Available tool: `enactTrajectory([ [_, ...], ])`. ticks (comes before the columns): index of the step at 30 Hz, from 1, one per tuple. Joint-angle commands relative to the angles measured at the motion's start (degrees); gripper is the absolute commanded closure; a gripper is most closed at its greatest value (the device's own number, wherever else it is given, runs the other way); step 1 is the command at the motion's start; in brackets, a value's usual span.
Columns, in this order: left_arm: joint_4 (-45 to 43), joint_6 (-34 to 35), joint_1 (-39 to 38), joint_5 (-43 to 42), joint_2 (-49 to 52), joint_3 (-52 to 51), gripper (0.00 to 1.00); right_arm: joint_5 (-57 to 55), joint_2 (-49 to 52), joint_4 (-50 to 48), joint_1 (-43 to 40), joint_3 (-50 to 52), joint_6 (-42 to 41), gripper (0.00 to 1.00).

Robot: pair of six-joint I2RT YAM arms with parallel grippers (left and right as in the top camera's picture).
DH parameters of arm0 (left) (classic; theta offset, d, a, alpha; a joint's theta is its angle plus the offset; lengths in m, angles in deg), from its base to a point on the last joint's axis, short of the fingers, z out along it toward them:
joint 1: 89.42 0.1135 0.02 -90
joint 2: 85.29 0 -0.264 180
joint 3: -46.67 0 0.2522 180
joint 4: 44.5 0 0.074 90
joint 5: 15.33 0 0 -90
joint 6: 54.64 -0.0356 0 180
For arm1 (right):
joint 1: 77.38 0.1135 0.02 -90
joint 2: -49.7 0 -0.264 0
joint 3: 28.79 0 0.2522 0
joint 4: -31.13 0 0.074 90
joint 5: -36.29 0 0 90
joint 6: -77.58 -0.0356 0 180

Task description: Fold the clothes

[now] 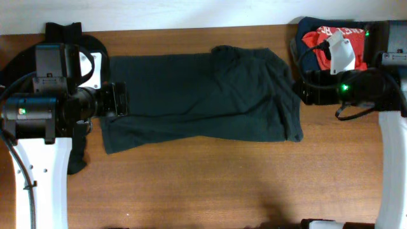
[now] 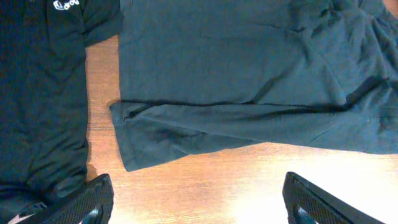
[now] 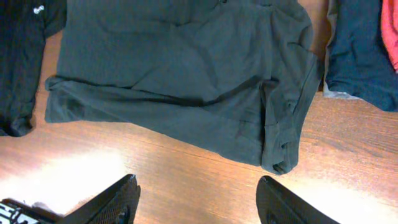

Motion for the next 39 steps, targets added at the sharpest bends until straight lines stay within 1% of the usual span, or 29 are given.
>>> enactTrajectory([
  [1, -1.49, -1.11, -0.17, -0.61, 0.22, 0.76, 0.13, 0.11, -2.19, 0.28, 0.33, -1.29, 0.11, 0.35],
  [6, -3.8, -1.11, -0.17, -0.59, 3.56, 0.76, 0.13, 0.07, -2.99, 0.72, 0.33, -1.29, 0.13, 0.34],
  [8, -5.97, -1.14, -0.17, -0.61, 7.48, 0.76, 0.13, 0.07, -2.69, 0.61, 0.33, -1.29, 0.13, 0.31],
  [9, -6.78, -1.16, -0.17, -0.59, 8.76, 0.76, 0.07, 0.07, -2.56, 0.52, 0.33, -1.29, 0.17, 0.3],
  [10, -9.51, -2.05, -0.15, -0.57, 12.48, 0.76, 0.06, -0.35, -2.01, -0.09, 0.33, -1.29, 0.22, 0.3],
  [12, -12.87, -3.26, 0.0, -0.39, 16.11, 0.79, 0.05, -0.33, -1.46, -0.7, 0.33, -1.29, 0.42, 0.3],
  [14, -18.16, -3.26, 0.57, 1.27, 21.38, 0.79, 0.03, -0.35, -0.26, -1.79, 0.33, -1.29, 0.59, 0.3],
  [17, -23.19, -3.26, 1.97, 2.03, 26.58, 1.46, 0.02, -0.35, 1.03, -2.45, 0.33, -1.29, 0.61, 0.3],
  [18, -25.29, -3.26, 3.15, 1.99, 29.73, 2.78, 0.02, -0.33, 2.12, -2.95, 0.33, -1.29, 0.66, 0.3],
  [21, -25.46, -3.21, 4.7, 1.73, 34.69, 7.39, 0.02, -0.39, 4.59, -5.46, 1.11, -1.29, 0.79, 0.3],
  [22, -24.11, -3.23, 5.01, 0.79, 36.68, 10.95, 0.02, -1.62, 6.14, -7.87, 2.12, -1.29, 0.52, 0.3],
  [25, -19.12, -3.23, 4.61, -0.48, 40.59, 22.75, 0.02, -8.9, 10.71, -17.4, 5.6, -1.29, -1.4, 0.27],
  [27, -18.14, -3.23, 3.93, -0.42, 42.42, 29.62, 0.02, -12.5, 14.6, -24.94, 7.87, -1.29, -1.4, 0.24],
  [28, -18.16, -3.23, 3.76, -0.42, 43.12, 31.45, 0.02, -13.03, 16.15, -27.63, 8.52, -1.29, -1.4, 0.24],
  [32, -19.26, -3.23, 3.96, -0.42, 47.47, 33.66, 0.02, -12.74, 23.04, -35.01, 9.86, -1.29, -2.69, 0.24],
  [36, -20.7, -2.95, 4.5, -0.48, 52.68, 33.66, 0.02, -12.76, 26.25, -35.01, 10.12, -1.29, -2.69, 0.24],
  [39, -22.23, -2.78, 4.39, -0.61, 55.54, 33.66, 0.02, -12.76, 26.62, -34.77, 10.12, -1.29, -2.69, 0.24],
])
